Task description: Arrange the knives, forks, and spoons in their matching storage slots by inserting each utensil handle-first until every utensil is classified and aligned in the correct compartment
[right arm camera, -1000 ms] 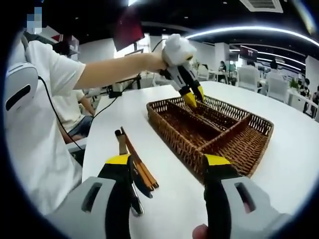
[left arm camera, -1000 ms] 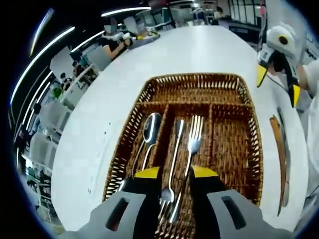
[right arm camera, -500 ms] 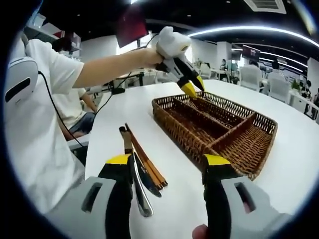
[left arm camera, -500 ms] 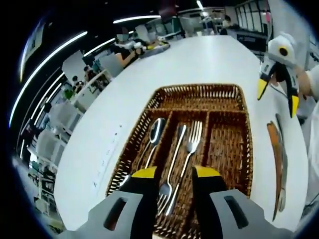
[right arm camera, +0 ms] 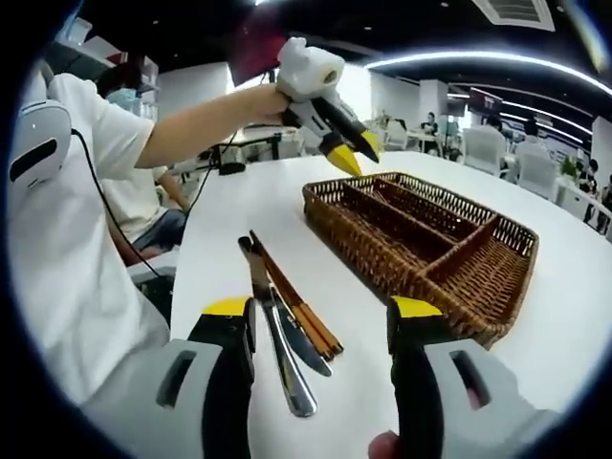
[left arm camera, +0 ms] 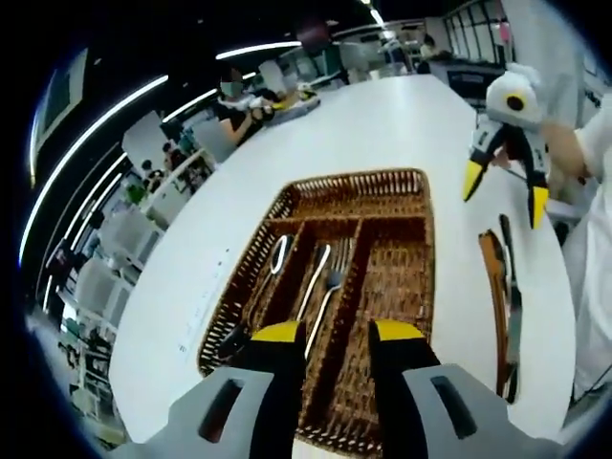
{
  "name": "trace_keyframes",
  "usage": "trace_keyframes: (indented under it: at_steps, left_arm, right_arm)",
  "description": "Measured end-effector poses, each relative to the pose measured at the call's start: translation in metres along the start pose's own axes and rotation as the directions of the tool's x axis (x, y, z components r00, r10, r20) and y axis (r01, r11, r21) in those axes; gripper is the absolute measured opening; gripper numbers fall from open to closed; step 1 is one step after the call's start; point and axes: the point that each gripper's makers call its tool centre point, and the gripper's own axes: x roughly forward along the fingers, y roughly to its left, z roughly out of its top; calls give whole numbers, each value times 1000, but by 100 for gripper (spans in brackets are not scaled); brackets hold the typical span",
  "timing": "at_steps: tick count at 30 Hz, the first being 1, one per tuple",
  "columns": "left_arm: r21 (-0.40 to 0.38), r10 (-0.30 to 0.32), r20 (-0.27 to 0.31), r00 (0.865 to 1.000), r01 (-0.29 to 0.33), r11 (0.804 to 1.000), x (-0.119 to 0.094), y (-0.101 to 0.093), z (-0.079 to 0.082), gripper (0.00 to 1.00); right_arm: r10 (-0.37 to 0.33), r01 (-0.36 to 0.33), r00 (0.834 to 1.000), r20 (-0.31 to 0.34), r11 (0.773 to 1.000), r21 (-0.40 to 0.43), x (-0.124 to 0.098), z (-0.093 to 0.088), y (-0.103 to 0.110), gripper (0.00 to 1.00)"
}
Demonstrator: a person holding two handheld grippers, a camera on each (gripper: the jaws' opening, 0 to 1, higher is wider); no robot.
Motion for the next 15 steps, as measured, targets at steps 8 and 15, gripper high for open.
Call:
trace_keyframes:
  at_steps: [8,15]
  left_arm:
    - [40,-22,9,1000,21,999,-7,-60,3,26]
    - [70,-94,4,996,93,993,-13,-85,-2,26]
  right_arm:
    - [-6,6,1000,4,1000,-5,-2,-4,7,57]
    - [12,-12,1000,4,1000,-12,-1,-4,19,57]
